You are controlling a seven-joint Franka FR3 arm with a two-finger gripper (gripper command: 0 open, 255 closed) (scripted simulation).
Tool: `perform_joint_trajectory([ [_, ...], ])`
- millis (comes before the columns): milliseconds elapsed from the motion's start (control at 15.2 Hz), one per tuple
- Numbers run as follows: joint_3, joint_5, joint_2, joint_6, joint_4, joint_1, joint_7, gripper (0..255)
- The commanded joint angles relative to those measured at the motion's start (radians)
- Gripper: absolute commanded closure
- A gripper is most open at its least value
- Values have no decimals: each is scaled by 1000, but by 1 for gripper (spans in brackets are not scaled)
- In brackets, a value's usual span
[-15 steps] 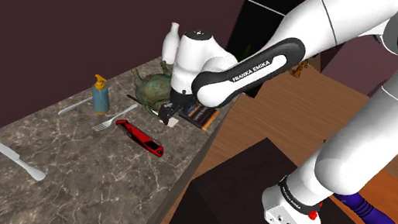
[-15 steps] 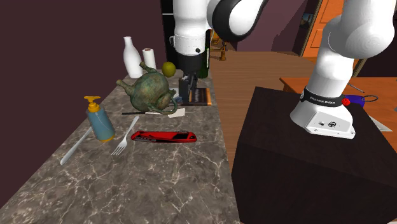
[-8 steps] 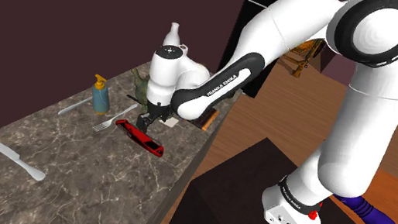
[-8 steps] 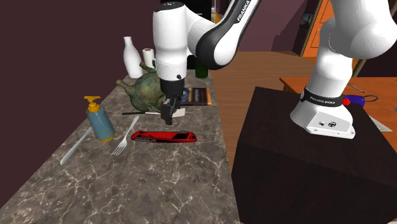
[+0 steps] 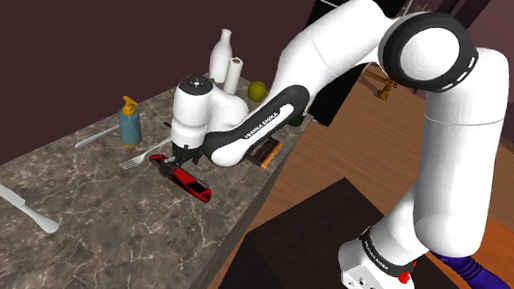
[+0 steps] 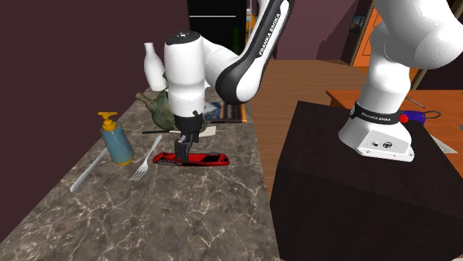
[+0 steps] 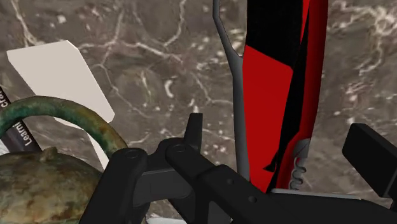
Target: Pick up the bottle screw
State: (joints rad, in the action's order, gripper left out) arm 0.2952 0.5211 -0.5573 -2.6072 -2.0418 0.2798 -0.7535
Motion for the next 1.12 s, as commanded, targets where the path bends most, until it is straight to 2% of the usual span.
perform_joint_trajectory([
  [0,-14,18,-25,-21,4,12,-16,0],
  [264,-30,35,-55,-42,13,24,-31,0],
  [330,-30,34,-55,-41,14,23,-30,255],
  [1056,-18,22,-32,-26,6,14,-20,255],
])
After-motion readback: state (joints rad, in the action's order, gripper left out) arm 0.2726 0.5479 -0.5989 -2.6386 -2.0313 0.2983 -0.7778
